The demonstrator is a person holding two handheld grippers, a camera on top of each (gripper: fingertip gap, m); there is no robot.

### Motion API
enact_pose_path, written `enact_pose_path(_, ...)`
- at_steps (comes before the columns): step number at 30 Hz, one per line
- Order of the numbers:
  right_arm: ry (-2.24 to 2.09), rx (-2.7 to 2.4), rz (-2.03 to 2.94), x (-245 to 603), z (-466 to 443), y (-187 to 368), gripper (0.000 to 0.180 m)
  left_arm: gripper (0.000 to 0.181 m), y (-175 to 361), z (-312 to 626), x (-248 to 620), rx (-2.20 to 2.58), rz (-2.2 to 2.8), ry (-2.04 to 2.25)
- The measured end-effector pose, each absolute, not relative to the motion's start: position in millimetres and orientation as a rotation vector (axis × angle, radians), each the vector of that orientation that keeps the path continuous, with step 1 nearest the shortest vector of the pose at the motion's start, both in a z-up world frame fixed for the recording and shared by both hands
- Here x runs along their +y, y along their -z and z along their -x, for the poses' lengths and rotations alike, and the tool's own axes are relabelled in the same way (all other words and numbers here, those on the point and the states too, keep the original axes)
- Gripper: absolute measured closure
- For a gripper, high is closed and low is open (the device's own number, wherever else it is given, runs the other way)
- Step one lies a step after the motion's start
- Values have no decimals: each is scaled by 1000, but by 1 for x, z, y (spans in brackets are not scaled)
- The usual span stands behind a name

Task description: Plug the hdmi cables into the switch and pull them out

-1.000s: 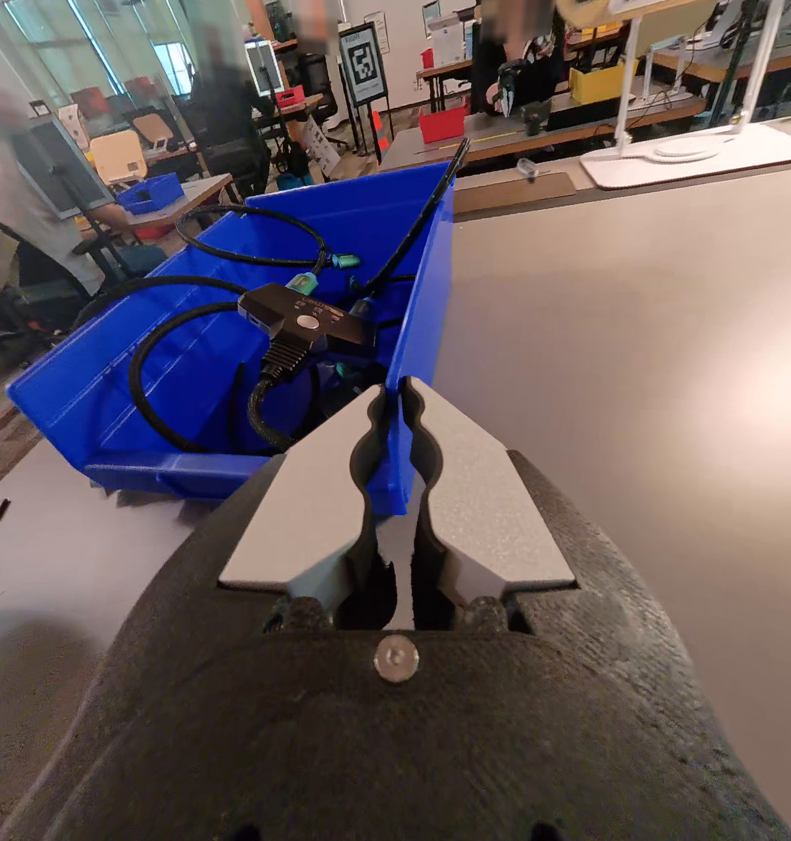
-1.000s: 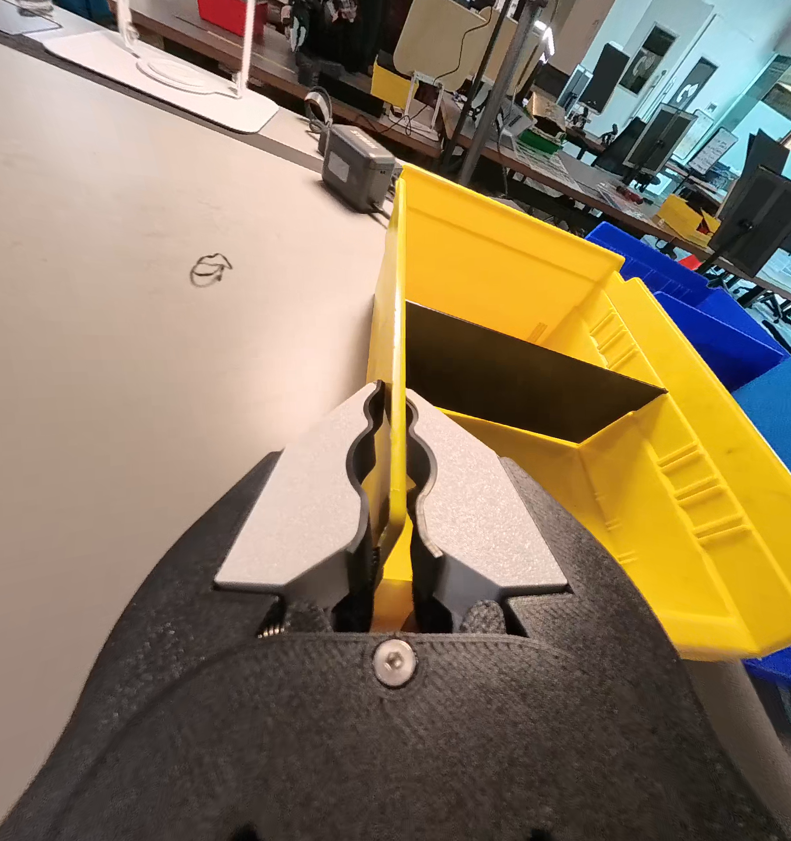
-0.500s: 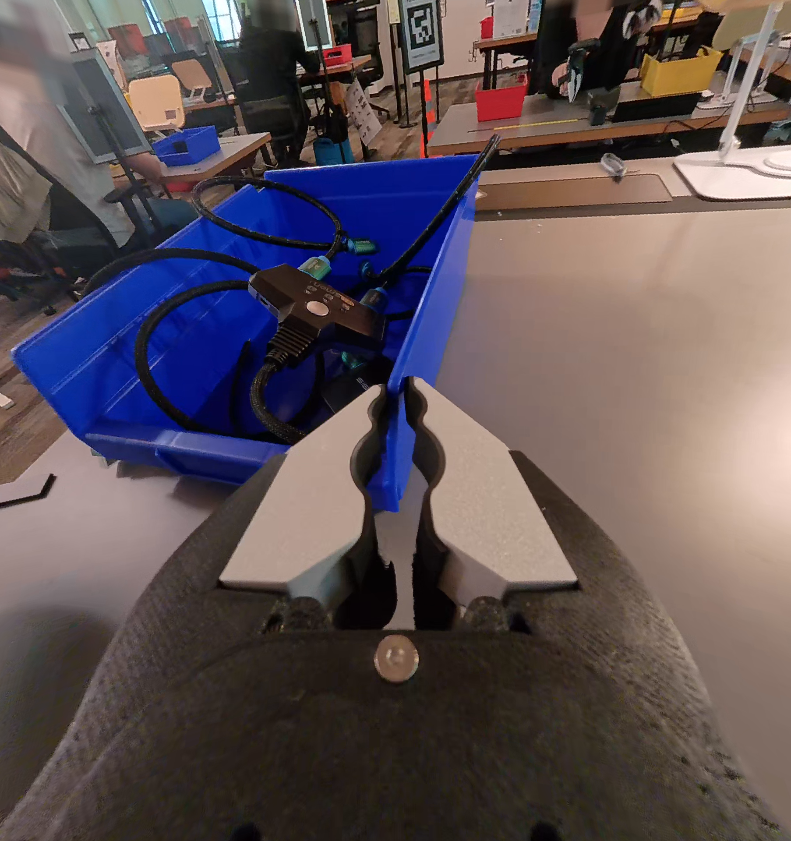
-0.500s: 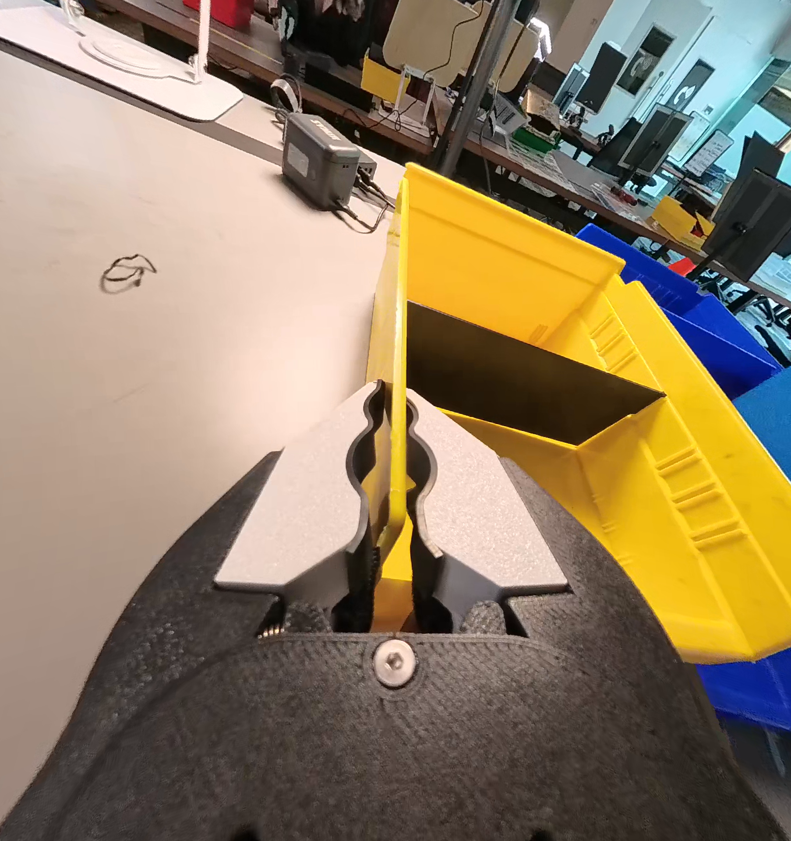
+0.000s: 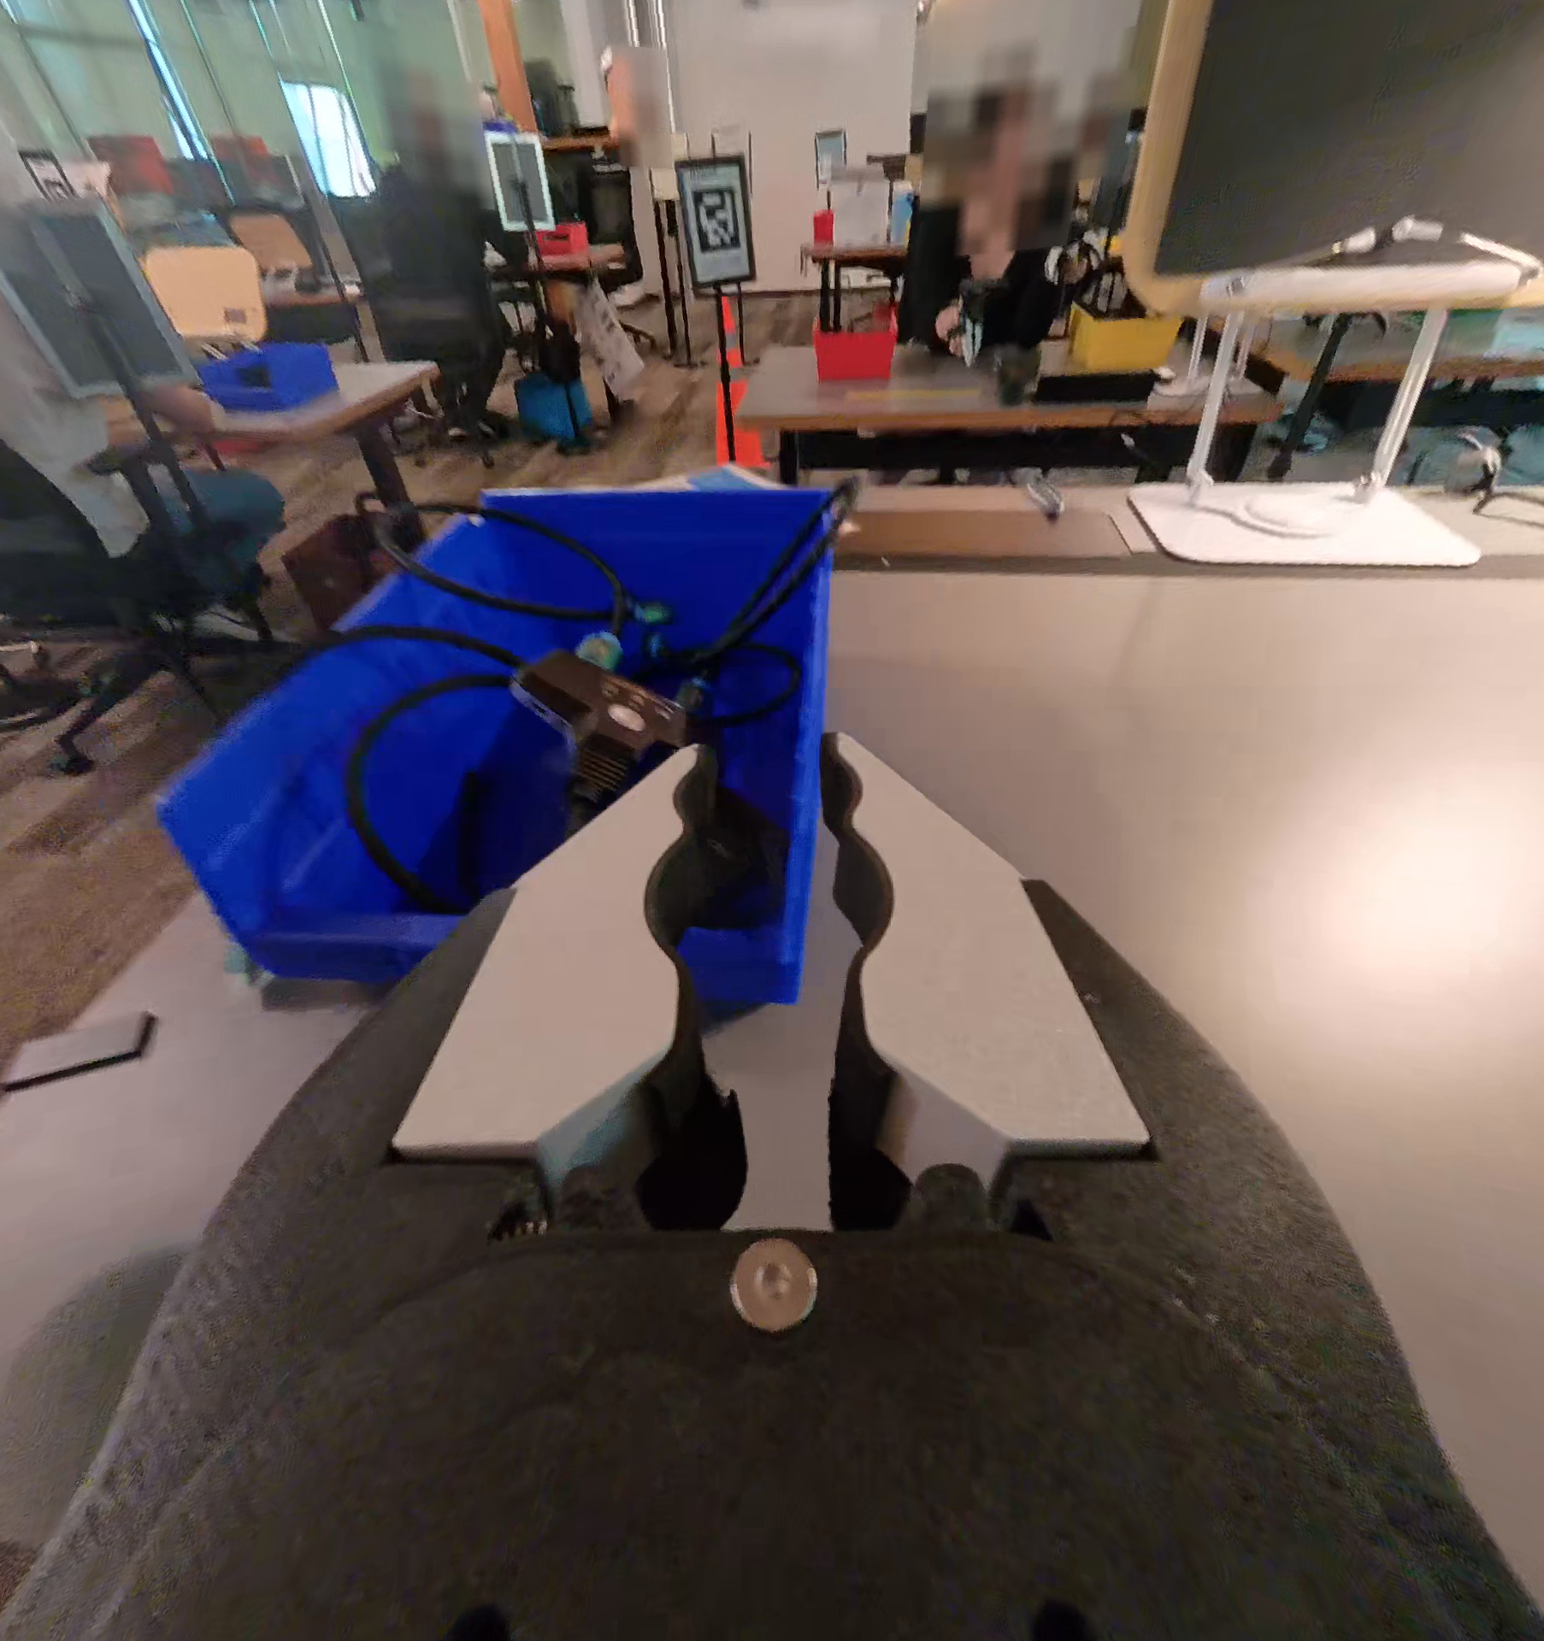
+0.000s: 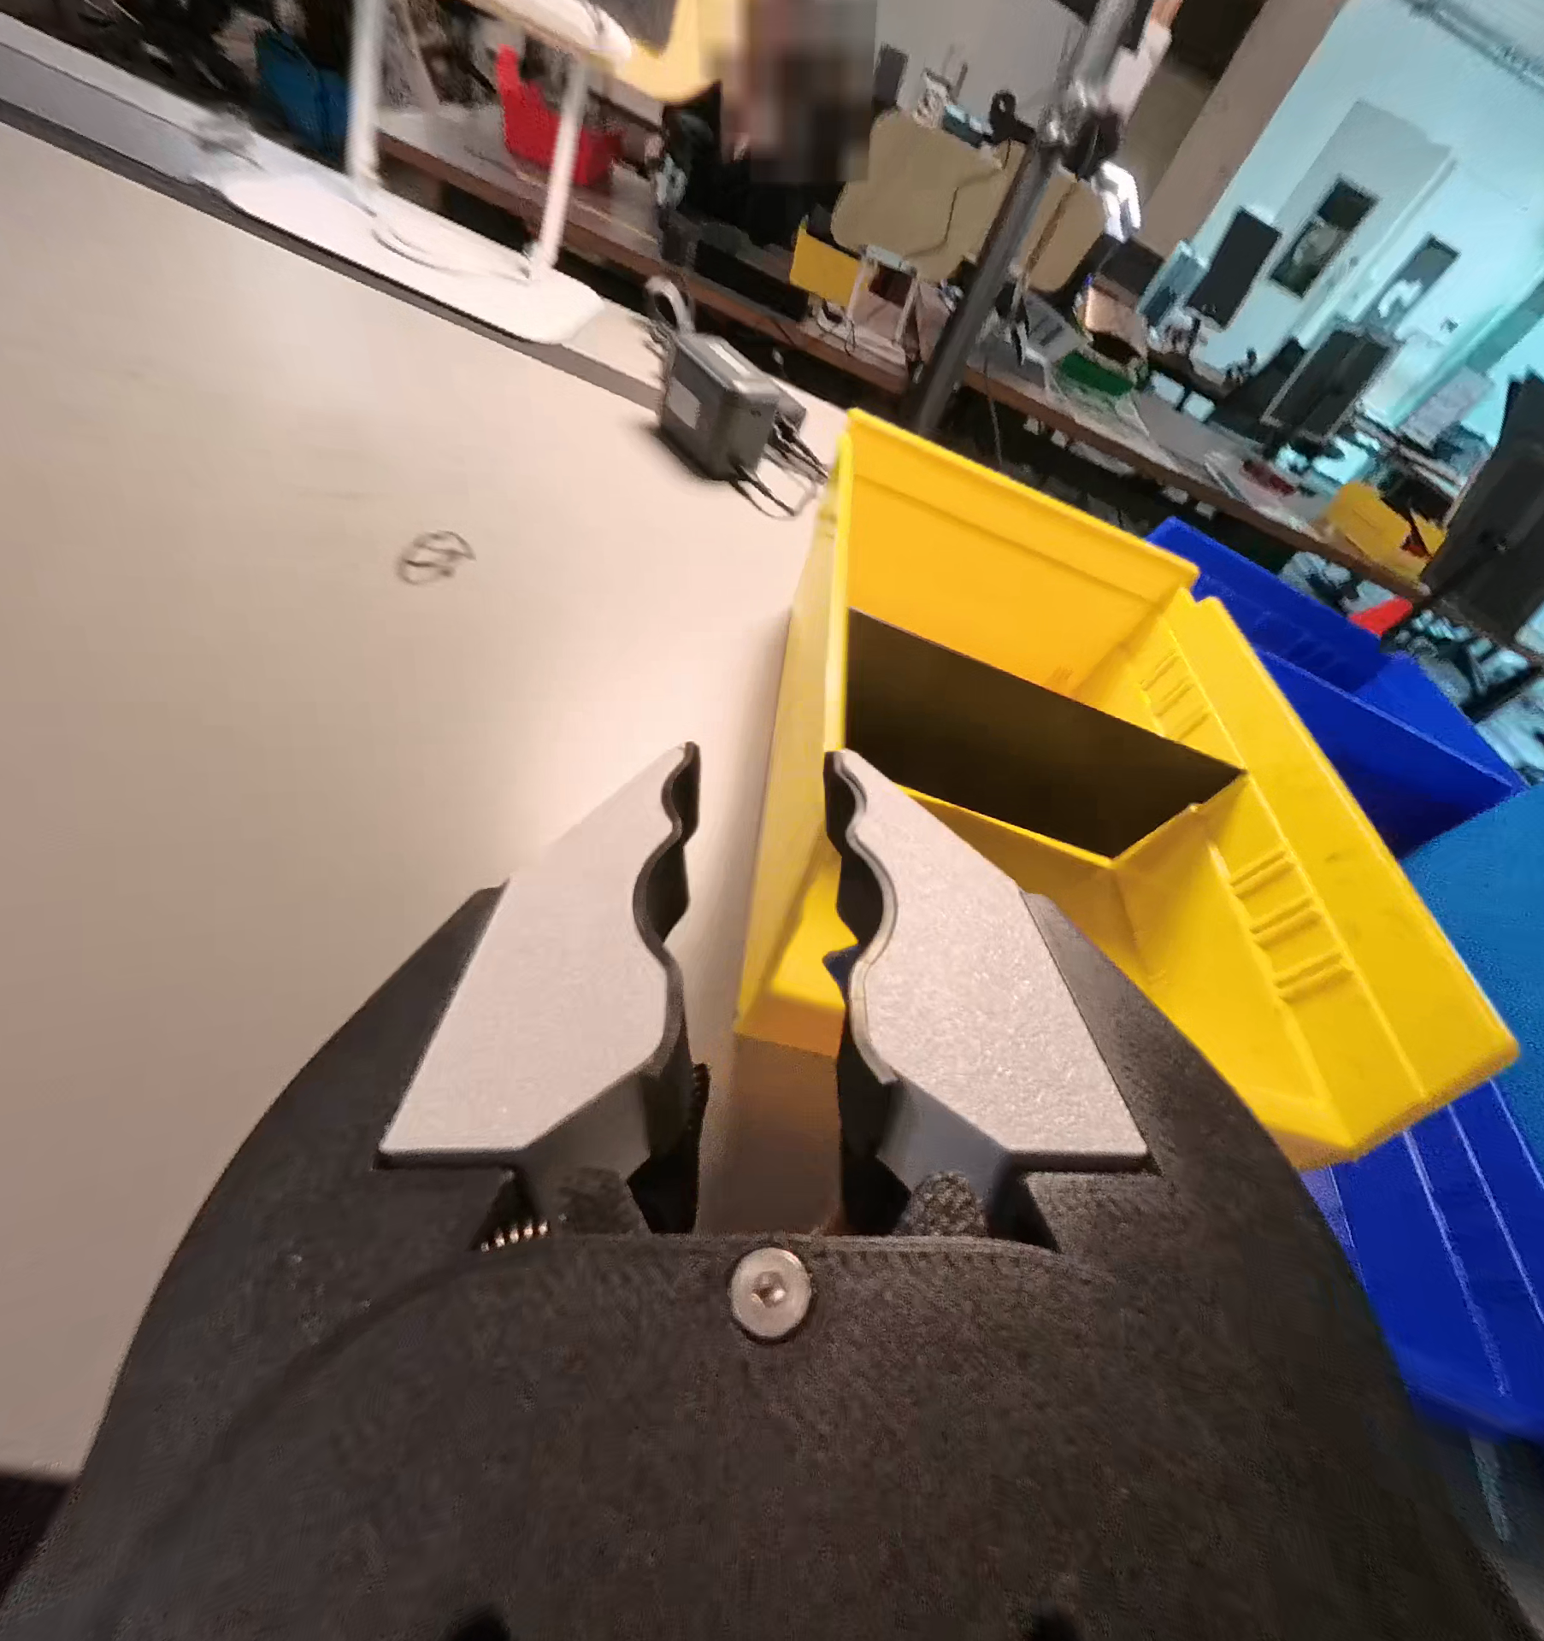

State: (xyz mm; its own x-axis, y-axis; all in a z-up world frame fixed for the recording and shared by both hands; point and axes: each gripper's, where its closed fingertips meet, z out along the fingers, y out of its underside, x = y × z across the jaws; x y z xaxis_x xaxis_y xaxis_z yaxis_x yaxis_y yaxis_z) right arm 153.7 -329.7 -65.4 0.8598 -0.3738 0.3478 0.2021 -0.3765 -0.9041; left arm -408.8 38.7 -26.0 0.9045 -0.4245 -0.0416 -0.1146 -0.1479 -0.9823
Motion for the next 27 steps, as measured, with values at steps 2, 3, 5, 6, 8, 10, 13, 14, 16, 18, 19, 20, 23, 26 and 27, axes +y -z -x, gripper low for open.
enact_pose_path(2,546,47,1846,-321,-127,58,151,149,14,424,49,411,1732,246)
enact_pose_path(3,510,6,1848,-312,-113,57,151,145,15,428,59,416,1768,233)
enact_pose_path(5,423,-70,1854,-290,-89,60,151,133,30,429,85,442,1903,267)
enact_pose_path(6,387,-101,1866,-278,-79,63,151,127,40,425,98,454,1977,319)
enact_pose_path(8,354,-163,1895,-254,-65,74,151,123,58,415,124,437,2102,470)
enact_pose_path(10,334,-204,1930,-235,-54,88,151,121,74,414,149,394,2201,527)
enact_pose_path(13,270,-220,1963,-218,-42,105,151,117,91,424,175,319,2315,521)
enact_pose_path(14,250,-218,1971,-215,-39,110,151,117,96,427,181,298,2343,526)
enact_pose_path(16,213,-212,1979,-213,-34,119,151,116,104,429,190,278,2388,556)
enact_pose_path(18,187,-207,1997,-214,-33,128,151,116,113,420,191,267,2434,686)
enact_pose_path(19,193,-208,2009,-215,-34,131,152,115,116,414,191,269,2451,752)
enact_pose_path(20,208,-212,2009,-216,-36,131,151,115,120,410,191,264,2466,802)
enact_pose_path(23,201,-228,2024,-219,-36,134,152,135,132,405,193,248,2486,893)
enact_pose_path(26,233,-243,2034,-223,-40,136,151,150,129,403,195,204,2421,1014)
enact_pose_path(27,239,-246,2032,-223,-40,136,151,154,122,402,194,197,2370,1069)
